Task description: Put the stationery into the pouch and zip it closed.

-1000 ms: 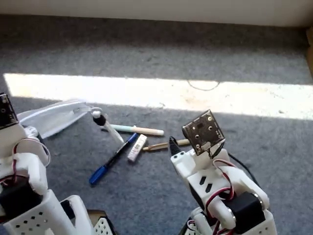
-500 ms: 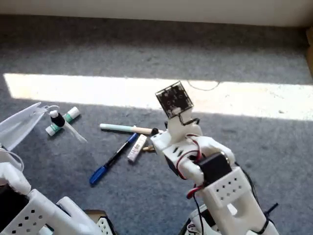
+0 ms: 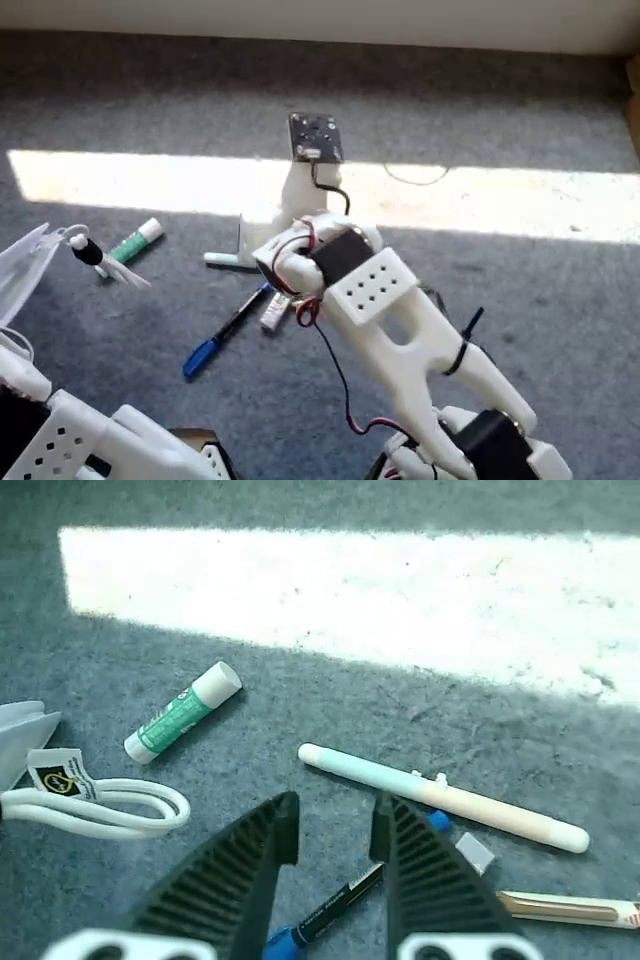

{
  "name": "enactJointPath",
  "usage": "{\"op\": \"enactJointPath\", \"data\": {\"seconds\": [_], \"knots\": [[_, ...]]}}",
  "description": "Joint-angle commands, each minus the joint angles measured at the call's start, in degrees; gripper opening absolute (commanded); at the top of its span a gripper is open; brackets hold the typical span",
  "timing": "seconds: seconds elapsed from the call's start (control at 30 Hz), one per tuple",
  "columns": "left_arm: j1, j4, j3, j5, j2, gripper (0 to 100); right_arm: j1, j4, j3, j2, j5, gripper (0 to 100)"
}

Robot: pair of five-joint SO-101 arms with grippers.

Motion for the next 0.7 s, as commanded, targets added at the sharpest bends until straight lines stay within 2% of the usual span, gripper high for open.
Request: {"op": "enactJointPath", "data": {"seconds": [0.0, 0.3, 0.53, 0.67], "knots": [[-0.4, 0.1, -0.1, -0.1, 0.5, 1, -2.5, -1.4, -10.8, 5.2, -3.8, 11.7], [-0.4, 0.2, -0.2, -0.1, 0.5, 1, -9.0, -1.0, -33.0, 23.8, -15.6, 11.7], [-0.4, 1.4, 0.0, -0.4, 0.5, 1, -12.9, -1.0, -47.3, 38.2, -17.1, 12.0], [-0.4, 2.5, -0.4, -0.4, 0.4, 1, -14.2, -0.1, -55.3, 46.3, -17.2, 18.7]]}}
